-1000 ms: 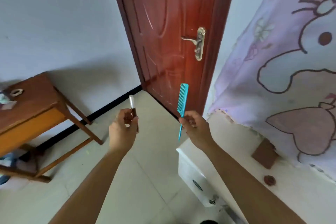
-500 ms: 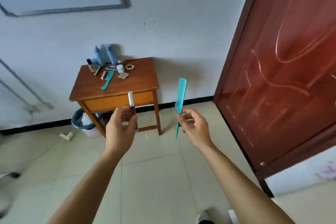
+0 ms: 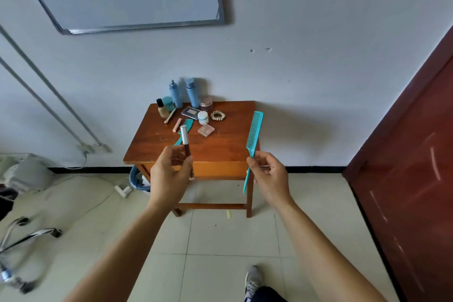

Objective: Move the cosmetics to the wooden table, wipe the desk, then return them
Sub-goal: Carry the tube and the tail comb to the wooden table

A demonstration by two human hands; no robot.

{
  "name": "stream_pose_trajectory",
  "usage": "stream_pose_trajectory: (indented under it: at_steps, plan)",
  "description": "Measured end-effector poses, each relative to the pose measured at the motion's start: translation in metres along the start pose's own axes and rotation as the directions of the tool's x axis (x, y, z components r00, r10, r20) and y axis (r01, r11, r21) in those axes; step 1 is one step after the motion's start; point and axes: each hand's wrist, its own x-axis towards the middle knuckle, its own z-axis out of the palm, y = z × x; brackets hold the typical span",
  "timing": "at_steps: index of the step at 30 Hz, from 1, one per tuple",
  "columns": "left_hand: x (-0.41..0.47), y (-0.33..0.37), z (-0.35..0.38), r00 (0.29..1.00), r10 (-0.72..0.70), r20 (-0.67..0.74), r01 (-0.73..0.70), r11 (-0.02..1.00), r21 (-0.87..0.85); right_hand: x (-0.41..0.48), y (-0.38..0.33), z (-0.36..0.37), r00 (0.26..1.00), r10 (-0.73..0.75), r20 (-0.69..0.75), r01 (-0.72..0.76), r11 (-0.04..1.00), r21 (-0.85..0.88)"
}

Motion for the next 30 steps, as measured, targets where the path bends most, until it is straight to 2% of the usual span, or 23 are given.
stream_pose_trajectory:
  at_steps: [6, 12, 17, 21, 26, 30]
  plan:
    - [0.110, 0.003, 0.024, 0.999, -0.021, -0.040, 0.024, 0.997, 0.079, 0.128, -0.001, 0.035, 0.998, 0.020, 0.052, -0.019, 1.000, -0.003]
    - [0.174, -0.035, 0.041, 0.993, -0.113, -0.038, 0.117, 0.984, 0.132, 0.194, 0.017, 0.076, 0.989, 0.047, 0.137, -0.040, 0.998, -0.057]
    - [0.239, -0.084, 0.062, 0.985, -0.172, 0.023, 0.164, 0.968, 0.191, 0.234, 0.041, 0.103, 0.982, 0.122, 0.145, -0.100, 0.984, -0.148]
    - [0.296, -0.132, 0.088, 0.968, -0.230, 0.097, 0.195, 0.940, 0.279, 0.276, 0.065, 0.123, 0.967, 0.234, 0.104, -0.203, 0.948, -0.246]
    - [0.353, -0.189, 0.119, 0.874, -0.372, 0.312, 0.229, 0.882, 0.412, 0.319, 0.096, 0.153, 0.919, 0.394, -0.033, -0.382, 0.863, -0.331]
    - [0.374, -0.217, 0.135, 0.797, -0.444, 0.409, 0.233, 0.851, 0.471, 0.332, 0.118, 0.175, 0.863, 0.496, -0.099, -0.491, 0.775, -0.398]
